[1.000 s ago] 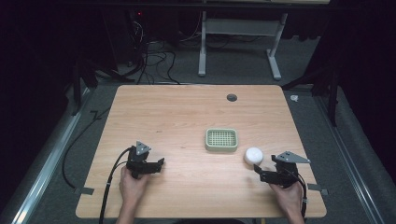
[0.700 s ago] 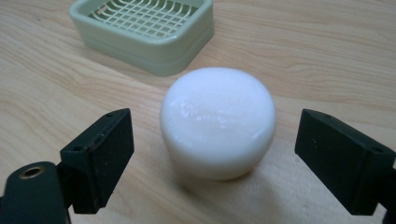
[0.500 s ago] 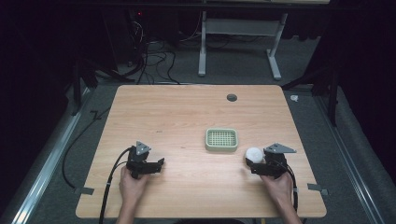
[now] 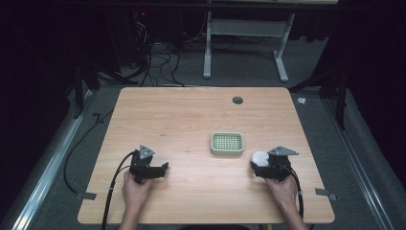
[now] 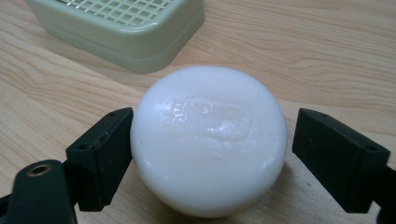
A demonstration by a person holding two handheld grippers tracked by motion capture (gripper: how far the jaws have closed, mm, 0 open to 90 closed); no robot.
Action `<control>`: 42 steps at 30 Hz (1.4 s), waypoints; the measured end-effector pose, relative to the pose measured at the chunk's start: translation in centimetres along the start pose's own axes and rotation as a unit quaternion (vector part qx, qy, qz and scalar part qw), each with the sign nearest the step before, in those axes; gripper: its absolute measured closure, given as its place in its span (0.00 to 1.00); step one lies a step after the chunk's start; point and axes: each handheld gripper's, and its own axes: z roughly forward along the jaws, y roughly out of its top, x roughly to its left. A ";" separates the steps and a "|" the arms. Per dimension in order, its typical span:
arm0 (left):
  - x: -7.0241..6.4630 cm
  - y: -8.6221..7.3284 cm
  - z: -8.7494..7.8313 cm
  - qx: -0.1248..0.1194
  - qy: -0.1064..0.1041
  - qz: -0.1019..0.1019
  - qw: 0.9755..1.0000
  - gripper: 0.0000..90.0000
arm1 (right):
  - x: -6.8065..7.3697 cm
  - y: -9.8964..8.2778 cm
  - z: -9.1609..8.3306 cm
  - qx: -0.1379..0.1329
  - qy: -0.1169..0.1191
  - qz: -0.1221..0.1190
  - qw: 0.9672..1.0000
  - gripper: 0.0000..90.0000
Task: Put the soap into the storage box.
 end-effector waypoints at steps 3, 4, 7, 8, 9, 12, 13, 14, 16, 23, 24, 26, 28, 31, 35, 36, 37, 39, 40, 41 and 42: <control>0.0 0.0 0.0 -0.001 0.000 0.000 1.000 0.17 | 0.1 0.0 0.1 0.002 -0.002 -0.001 1.000 0.18; 0.0 0.0 0.0 0.000 0.000 0.000 1.000 0.17 | 0.1 -0.1 0.3 0.003 -0.001 -0.004 1.000 0.20; 0.0 0.0 0.0 0.000 0.000 0.000 1.000 0.17 | 0.2 -0.2 0.4 0.006 0.001 -0.005 1.000 0.23; 0.0 0.0 0.0 0.000 0.000 -0.001 1.000 0.17 | 0.3 -0.2 0.3 0.002 0.001 -0.011 1.000 0.26; 0.0 0.0 0.0 0.000 0.000 -0.001 1.000 0.17 | 0.4 -0.2 0.3 0.002 0.000 -0.013 1.000 0.26; 0.0 0.0 0.0 0.000 0.000 -0.001 1.000 0.18 | 0.4 -0.2 0.3 0.002 -0.001 -0.012 1.000 0.26; 0.0 0.0 0.0 -0.001 0.000 -0.001 1.000 0.17 | 0.4 -0.2 0.3 0.002 -0.001 -0.010 1.000 0.26; 0.0 0.0 0.0 0.000 0.000 -0.001 1.000 0.17 | 0.4 -0.2 0.3 0.002 -0.001 -0.010 1.000 0.26; 0.0 0.0 0.0 0.000 0.000 -0.001 1.000 0.17 | 0.4 -0.2 0.3 0.001 -0.001 -0.009 1.000 0.26; 0.0 0.0 0.0 0.000 0.000 -0.001 1.000 0.18 | 0.3 -0.1 0.2 0.005 0.000 -0.011 1.000 0.26; 0.0 0.0 0.0 0.000 0.000 -0.001 1.000 0.18 | 0.3 -0.1 0.1 0.006 0.000 -0.009 1.000 0.26; 0.0 0.0 0.0 0.000 0.000 -0.001 1.000 0.18 | 0.3 -0.1 0.1 0.007 -0.003 -0.010 1.000 0.26; 0.0 0.0 0.0 0.000 0.000 -0.001 1.000 0.17 | 0.2 -0.1 0.0 0.009 -0.002 -0.010 1.000 0.26; 0.0 0.0 0.0 0.000 0.000 -0.001 1.000 0.18 | 0.2 -0.1 -0.1 0.008 -0.001 -0.013 1.000 0.26; 0.0 0.0 0.0 -0.001 0.000 -0.001 1.000 0.17 | 0.2 0.0 -0.3 0.007 0.001 -0.012 1.000 0.26; 0.0 0.0 0.0 0.000 0.000 -0.001 1.000 0.17 | 0.2 0.0 -0.4 0.008 0.001 -0.013 1.000 0.26; 0.0 0.0 0.0 0.000 0.000 -0.001 1.000 0.18 | 0.2 0.1 -0.5 0.006 0.001 -0.013 1.000 0.26; 0.0 0.0 0.0 0.000 0.000 -0.001 1.000 0.18 | 0.2 0.2 -0.7 0.003 0.004 -0.015 1.000 0.26; 0.0 0.0 0.0 0.000 0.000 -0.001 1.000 0.17 | 0.2 0.3 -0.8 0.002 0.006 -0.015 1.000 0.26; 0.0 0.0 0.0 0.000 0.000 -0.001 1.000 0.18 | 0.2 0.3 -0.8 0.002 0.006 -0.015 1.000 0.26; 0.0 0.0 0.0 -0.001 0.000 -0.001 1.000 0.18 | 0.2 0.4 -0.9 0.001 0.008 -0.014 1.000 0.26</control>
